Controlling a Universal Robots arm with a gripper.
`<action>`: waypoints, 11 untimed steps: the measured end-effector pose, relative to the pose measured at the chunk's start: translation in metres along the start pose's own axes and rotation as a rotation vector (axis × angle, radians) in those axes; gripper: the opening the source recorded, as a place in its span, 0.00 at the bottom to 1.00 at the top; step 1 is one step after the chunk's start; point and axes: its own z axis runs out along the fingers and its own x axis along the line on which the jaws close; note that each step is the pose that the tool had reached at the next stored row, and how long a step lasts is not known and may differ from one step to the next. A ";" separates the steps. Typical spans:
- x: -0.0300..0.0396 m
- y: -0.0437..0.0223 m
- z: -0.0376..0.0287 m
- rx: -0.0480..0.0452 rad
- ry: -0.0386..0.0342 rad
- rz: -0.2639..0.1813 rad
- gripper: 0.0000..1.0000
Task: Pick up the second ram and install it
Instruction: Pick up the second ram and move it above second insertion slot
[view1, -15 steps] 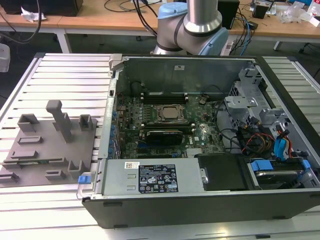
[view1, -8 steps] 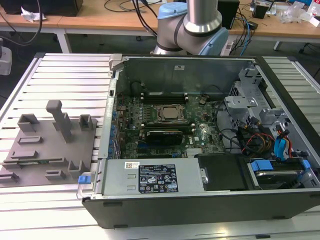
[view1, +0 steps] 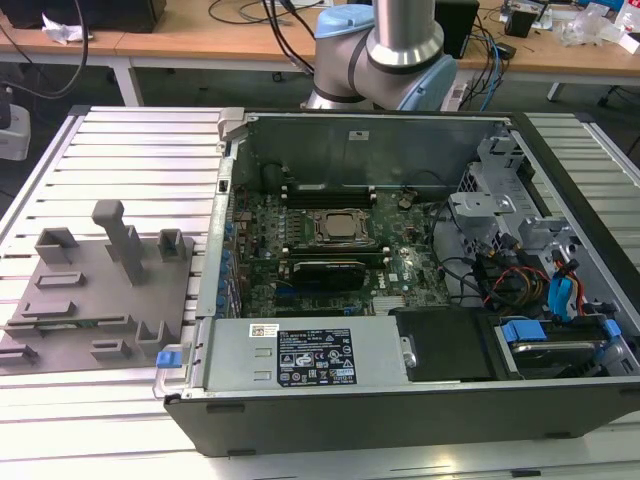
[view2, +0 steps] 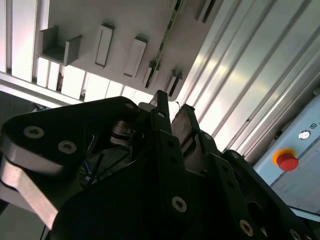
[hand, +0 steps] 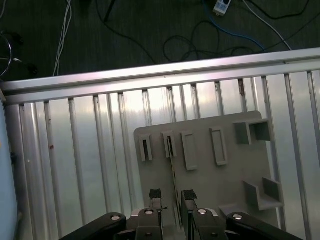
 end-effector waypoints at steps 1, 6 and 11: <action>0.0000 0.0000 0.0010 0.0001 0.0000 0.000 0.30; 0.0001 -0.0002 0.0050 0.0000 0.0000 0.000 0.30; 0.0002 -0.0005 0.0105 0.0000 0.0000 0.000 0.30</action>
